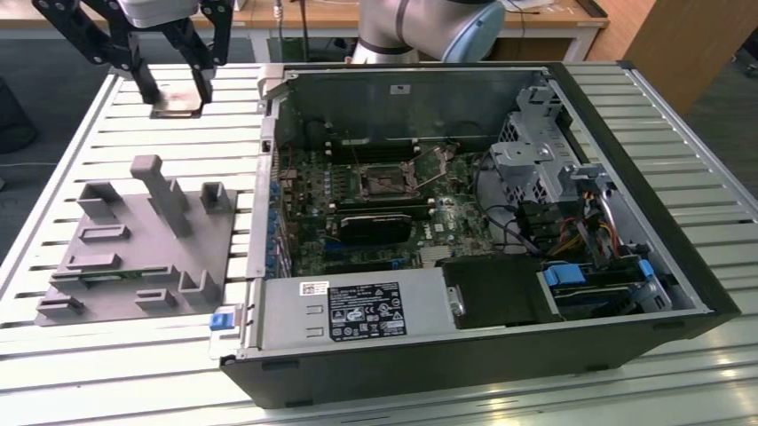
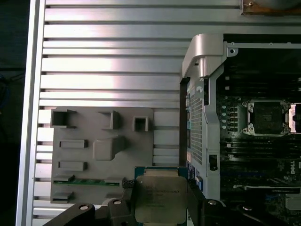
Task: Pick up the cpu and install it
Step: 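Pick up the cpu and move it towards the insertion slot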
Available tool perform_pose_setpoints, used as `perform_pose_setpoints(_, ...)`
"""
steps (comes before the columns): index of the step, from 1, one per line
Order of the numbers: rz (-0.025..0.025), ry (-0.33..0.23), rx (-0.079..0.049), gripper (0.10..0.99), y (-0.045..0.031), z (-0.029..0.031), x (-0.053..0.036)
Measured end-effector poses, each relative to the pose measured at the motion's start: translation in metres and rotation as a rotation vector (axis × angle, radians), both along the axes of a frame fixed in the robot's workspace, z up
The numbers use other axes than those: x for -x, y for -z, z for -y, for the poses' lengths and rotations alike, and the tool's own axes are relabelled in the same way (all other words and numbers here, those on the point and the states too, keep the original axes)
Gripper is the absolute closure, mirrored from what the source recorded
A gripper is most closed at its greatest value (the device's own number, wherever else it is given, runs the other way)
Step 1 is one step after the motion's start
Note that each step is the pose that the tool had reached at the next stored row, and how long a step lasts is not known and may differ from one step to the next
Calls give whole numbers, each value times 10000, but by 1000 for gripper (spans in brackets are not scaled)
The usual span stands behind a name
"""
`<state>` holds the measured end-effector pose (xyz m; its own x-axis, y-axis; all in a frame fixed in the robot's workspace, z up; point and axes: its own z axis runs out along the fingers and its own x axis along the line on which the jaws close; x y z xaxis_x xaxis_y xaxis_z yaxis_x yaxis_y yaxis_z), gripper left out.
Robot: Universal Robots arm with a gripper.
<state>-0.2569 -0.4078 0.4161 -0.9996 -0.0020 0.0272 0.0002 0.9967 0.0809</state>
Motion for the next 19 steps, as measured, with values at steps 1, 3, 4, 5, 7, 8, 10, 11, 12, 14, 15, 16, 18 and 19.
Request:
perform_pose_setpoints(1,0,0,0,553,0,0,-15)
perform_pose_setpoints(3,-1,0,1,553,0,-1,-42)
perform_pose_setpoints(4,-2,0,1,553,0,-2,-53)
perform_pose_setpoints(5,-1,0,0,553,0,-3,-66)
perform_pose_setpoints(7,-2,0,1,553,0,-3,-93)
perform_pose_setpoints(8,-3,0,1,553,0,-4,-104)
perform_pose_setpoints(10,-2,0,1,553,0,-6,-127)
perform_pose_setpoints(11,-3,0,1,553,0,-6,-141)
perform_pose_setpoints(12,-3,0,1,553,0,-6,-154)
perform_pose_setpoints(14,-4,1,1,553,0,-6,-188)
perform_pose_setpoints(15,-4,0,0,553,0,-7,-207)
perform_pose_setpoints(16,-6,0,0,553,0,-7,-225)
perform_pose_setpoints(18,-10,0,1,553,0,-7,-260)
perform_pose_setpoints(19,-13,0,1,553,0,-7,-280)
